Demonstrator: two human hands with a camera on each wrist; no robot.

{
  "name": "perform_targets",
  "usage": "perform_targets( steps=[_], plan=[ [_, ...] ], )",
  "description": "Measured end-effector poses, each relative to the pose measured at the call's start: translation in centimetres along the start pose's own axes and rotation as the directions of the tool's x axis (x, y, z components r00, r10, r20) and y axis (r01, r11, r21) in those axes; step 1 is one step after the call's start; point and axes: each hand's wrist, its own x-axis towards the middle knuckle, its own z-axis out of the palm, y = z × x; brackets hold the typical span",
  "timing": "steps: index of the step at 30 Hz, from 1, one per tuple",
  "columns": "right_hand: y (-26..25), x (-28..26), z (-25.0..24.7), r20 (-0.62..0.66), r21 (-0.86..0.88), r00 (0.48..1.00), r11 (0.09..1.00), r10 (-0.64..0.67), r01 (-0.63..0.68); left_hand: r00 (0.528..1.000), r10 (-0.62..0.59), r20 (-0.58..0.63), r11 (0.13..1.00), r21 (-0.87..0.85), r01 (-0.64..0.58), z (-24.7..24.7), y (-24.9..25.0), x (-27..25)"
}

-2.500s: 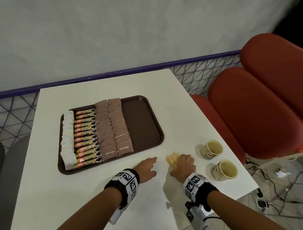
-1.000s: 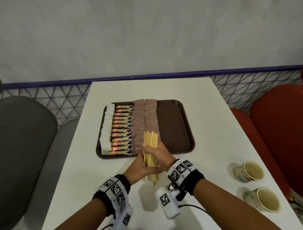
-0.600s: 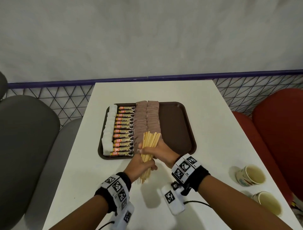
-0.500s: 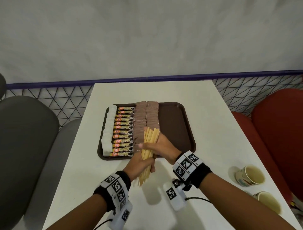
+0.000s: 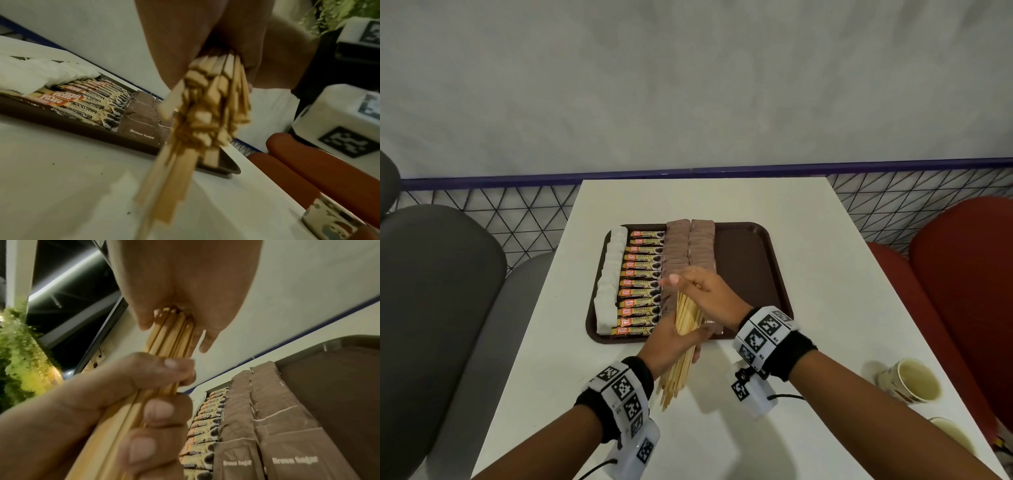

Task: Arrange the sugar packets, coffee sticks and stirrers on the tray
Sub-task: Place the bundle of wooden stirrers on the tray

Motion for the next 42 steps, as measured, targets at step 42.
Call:
perform_targets(
  steps=[42],
  plan=[
    [-4.2, 2.7, -0.4, -0.156, 0.276, 0.983, 0.952, -0.094, 0.135, 0.950, 0.130, -0.285, 0.991, 0.053, -0.120, -2.8, 4.0, 1.9]
  ],
)
